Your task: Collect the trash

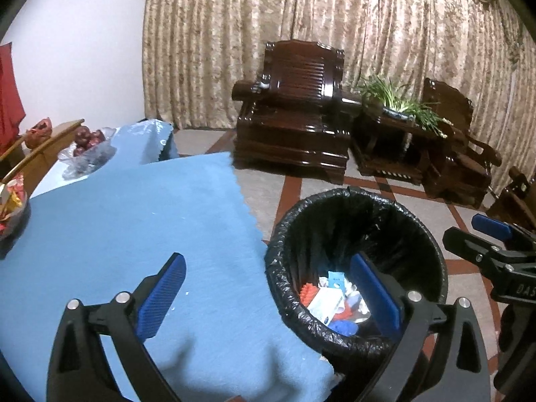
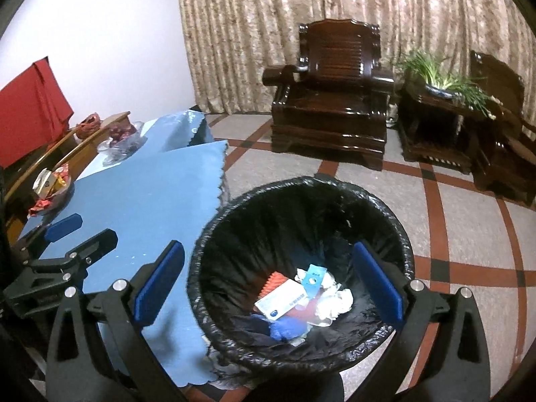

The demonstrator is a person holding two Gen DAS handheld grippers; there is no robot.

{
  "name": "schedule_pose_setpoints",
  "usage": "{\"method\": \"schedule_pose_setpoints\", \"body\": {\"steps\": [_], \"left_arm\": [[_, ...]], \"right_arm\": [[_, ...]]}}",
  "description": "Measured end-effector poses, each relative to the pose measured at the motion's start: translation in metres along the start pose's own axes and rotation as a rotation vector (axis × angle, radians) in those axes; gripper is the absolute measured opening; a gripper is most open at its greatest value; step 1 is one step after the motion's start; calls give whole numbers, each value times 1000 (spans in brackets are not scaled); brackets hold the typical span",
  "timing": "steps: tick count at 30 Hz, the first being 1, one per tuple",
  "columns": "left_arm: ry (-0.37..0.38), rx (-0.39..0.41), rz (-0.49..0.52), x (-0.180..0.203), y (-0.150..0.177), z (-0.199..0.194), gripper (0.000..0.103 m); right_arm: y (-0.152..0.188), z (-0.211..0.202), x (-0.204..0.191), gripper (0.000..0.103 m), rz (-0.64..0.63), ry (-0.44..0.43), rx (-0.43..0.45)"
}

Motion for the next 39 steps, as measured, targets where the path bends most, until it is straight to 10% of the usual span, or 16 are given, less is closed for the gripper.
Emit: {"method": "schedule_pose_setpoints", "body": {"steps": [39], "left_arm": [[-89,163,-55,-24,-9,-90,97]], "right_arm": [[-25,-69,-57,98,-118,-20,110]]}}
Point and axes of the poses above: each gripper's, at about its wrist camera, not at the fingertips, and z roughly the way its jaws point, x to its right, y to its underside, the point moved 1 cm from there along z, roughly the way its jaws point, and after that the axes turned 4 degrees about -x, right-handed, at the moved point
